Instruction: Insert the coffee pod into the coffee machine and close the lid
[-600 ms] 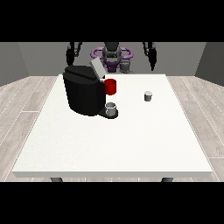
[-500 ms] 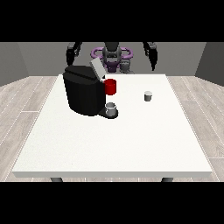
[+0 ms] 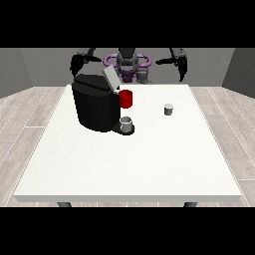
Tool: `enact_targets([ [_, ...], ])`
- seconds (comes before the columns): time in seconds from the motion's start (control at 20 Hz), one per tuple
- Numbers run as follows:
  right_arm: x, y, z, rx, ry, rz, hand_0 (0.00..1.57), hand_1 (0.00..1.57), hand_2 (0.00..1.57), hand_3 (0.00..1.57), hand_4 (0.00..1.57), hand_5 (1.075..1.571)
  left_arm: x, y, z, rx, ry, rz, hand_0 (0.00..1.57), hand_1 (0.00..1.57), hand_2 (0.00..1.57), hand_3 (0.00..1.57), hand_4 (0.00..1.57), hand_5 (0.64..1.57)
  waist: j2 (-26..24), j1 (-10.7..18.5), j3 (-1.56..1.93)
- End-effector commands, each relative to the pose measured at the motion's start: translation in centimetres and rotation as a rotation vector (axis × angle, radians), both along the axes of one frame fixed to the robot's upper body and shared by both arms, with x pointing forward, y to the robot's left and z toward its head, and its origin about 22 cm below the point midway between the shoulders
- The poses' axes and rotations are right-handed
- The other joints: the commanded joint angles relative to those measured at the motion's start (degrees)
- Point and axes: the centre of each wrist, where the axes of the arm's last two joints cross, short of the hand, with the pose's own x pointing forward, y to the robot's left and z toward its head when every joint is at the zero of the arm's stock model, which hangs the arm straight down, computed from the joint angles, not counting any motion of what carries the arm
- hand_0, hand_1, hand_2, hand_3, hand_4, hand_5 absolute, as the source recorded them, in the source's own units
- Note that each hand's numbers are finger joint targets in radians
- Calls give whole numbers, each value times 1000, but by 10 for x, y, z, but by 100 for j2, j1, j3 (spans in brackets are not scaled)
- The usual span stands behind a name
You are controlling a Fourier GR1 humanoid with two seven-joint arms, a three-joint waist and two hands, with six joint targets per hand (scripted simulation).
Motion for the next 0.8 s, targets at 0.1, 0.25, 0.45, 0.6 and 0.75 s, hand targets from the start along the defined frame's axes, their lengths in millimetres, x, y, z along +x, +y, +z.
enact_targets([
  [0.1, 8, 3, 7, 0, -54, -17, 0, 0, 0, 0, 217, 1571, 33, 37, 22, 41, 57, 1, 0, 0, 0, 0, 0, 1571, 263, -196, -8],
  [0.25, 2, 24, -5, 16, -67, -4, 0, 0, 0, 0, 177, 1571, 41, 33, 10, 80, 112, 2, 0, 0, 0, 0, 0, 1571, 340, -262, -8],
  [0.45, 9, 48, 20, 31, -140, 41, 0, 0, 0, 0, 186, 1571, 56, 55, 10, 79, 115, 55, 0, 0, 0, 0, 0, 1571, 794, -475, -10],
  [0.6, 11, 34, 22, 13, -123, 48, 0, 0, 0, 0, 118, 1571, 61, 65, 3, 115, 132, 96, 0, 0, 0, 0, 0, 1571, 850, -567, -10],
  [0.75, 15, 33, 32, 24, -152, 65, 0, 0, 0, 0, 283, 1571, 61, 67, -9, 141, 171, 97, 0, 0, 0, 0, 0, 1571, 994, -579, -10],
])
